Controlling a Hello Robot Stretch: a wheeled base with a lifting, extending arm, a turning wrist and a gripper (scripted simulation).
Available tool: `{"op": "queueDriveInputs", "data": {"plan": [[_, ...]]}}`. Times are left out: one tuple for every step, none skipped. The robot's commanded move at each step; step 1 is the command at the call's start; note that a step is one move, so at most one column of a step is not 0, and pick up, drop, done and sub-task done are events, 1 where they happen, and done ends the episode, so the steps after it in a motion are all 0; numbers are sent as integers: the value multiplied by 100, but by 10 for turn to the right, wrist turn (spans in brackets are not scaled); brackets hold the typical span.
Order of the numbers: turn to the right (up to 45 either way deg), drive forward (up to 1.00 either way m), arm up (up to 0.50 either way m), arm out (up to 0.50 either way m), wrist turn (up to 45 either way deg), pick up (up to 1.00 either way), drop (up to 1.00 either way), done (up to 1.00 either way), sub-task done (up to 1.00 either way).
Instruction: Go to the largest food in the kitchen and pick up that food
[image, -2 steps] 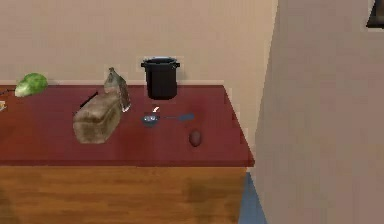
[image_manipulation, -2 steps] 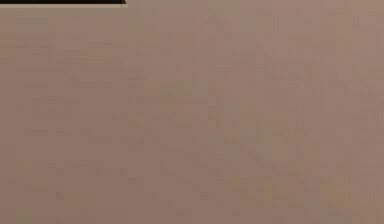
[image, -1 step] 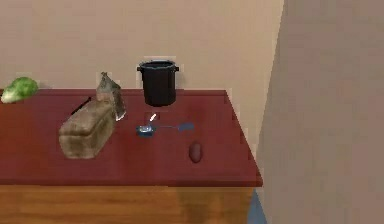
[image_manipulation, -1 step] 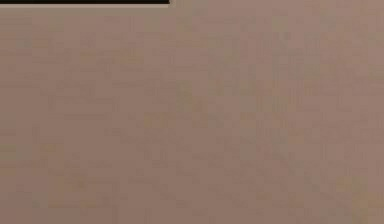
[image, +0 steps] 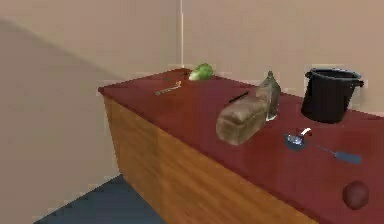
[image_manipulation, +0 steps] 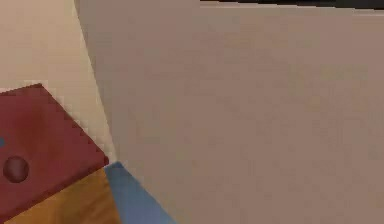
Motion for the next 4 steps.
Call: {"op": "queueDriveInputs", "data": {"plan": [[-450, 0, 0, 0, 0, 0, 0, 0, 0], [-270, 0, 0, 0, 0, 0, 0, 0, 0], [0, 0, 50, 0, 0, 0, 0, 0, 0], [0, 0, 38, 0, 0, 0, 0, 0, 0]]}}
